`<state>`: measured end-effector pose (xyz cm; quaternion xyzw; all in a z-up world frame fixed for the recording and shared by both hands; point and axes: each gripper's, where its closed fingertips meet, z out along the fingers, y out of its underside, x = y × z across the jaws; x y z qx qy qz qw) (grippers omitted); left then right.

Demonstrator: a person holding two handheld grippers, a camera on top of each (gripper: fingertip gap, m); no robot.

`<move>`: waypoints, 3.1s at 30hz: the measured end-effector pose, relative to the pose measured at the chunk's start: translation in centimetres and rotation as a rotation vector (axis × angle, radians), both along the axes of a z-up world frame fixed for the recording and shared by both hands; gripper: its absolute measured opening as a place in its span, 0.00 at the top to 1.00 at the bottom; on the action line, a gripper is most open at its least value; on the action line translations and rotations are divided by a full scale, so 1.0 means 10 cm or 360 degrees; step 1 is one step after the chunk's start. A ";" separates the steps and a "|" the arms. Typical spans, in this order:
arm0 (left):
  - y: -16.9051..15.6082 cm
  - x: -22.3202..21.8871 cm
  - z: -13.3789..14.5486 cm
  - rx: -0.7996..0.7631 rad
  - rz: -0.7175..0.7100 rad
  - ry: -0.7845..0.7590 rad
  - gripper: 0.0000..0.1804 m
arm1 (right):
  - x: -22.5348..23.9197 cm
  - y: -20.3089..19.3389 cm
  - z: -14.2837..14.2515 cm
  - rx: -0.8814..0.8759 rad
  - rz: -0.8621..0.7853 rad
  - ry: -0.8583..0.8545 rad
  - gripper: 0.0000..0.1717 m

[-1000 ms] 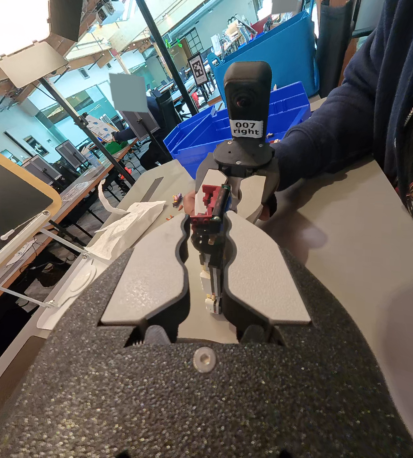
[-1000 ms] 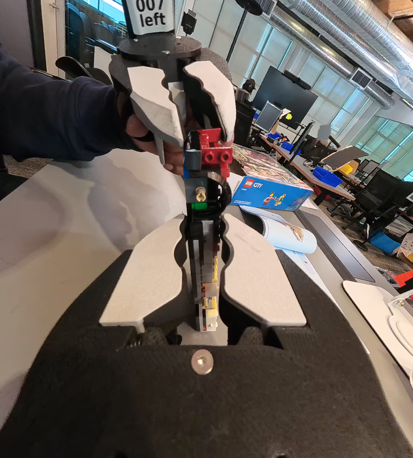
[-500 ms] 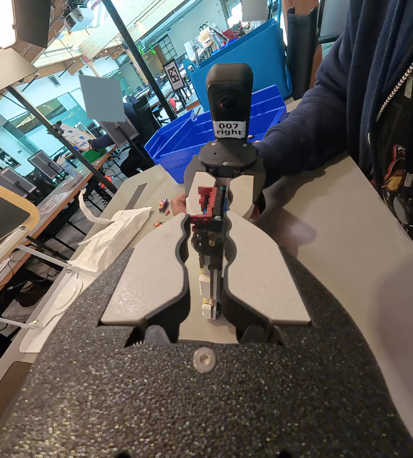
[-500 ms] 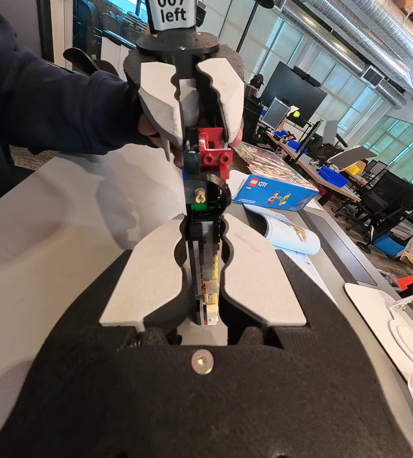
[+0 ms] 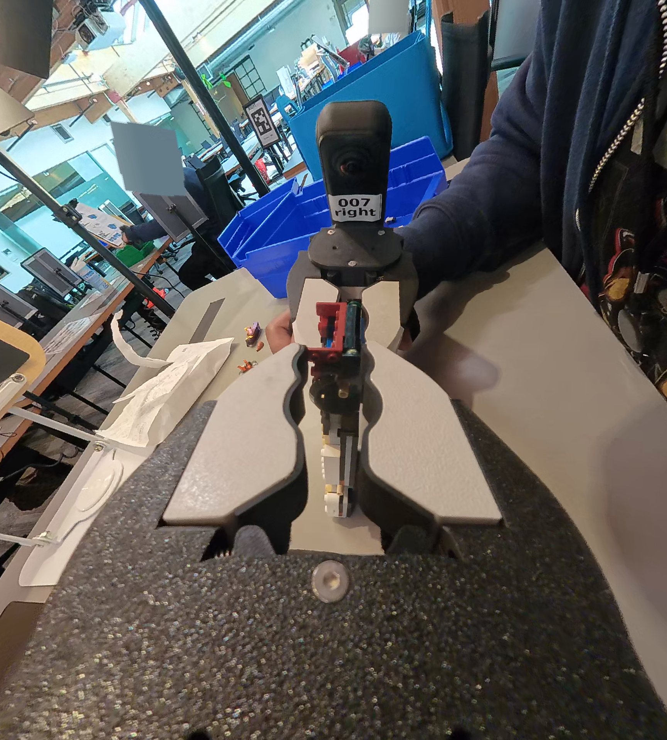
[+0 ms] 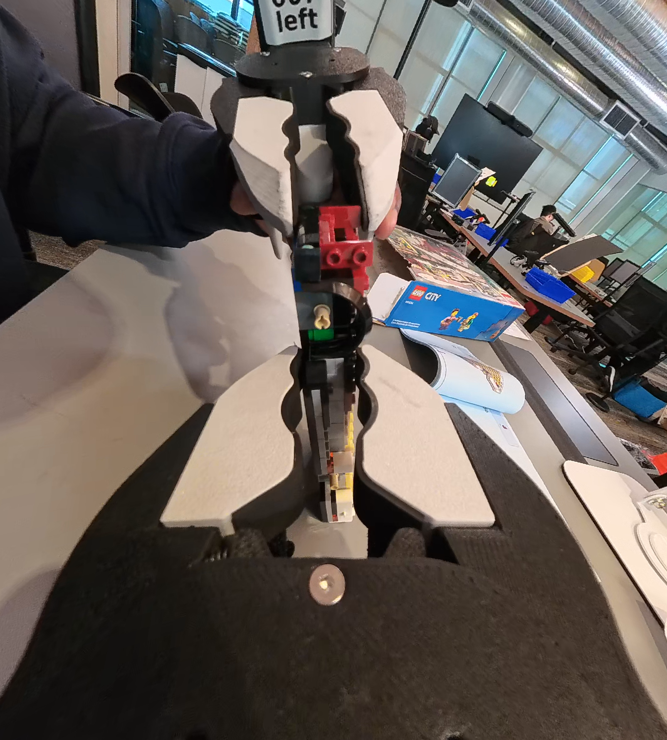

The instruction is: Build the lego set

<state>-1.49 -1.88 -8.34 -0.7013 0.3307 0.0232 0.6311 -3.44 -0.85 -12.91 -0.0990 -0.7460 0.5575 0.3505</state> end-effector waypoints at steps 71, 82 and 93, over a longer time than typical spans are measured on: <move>0.00 0.00 -0.01 0.0000 0.0009 0.0023 0.86 | -0.02 0.01 -0.02 0.0048 -0.0014 0.0028 0.87; 0.02 0.01 0.02 0.0024 -0.0006 -0.0001 0.87 | -0.03 0.01 -0.01 0.0056 -0.0025 0.0025 0.87; 0.02 0.02 0.02 0.0038 -0.0007 -0.0023 0.87 | -0.03 0.01 -0.02 0.0076 -0.0033 0.0035 0.86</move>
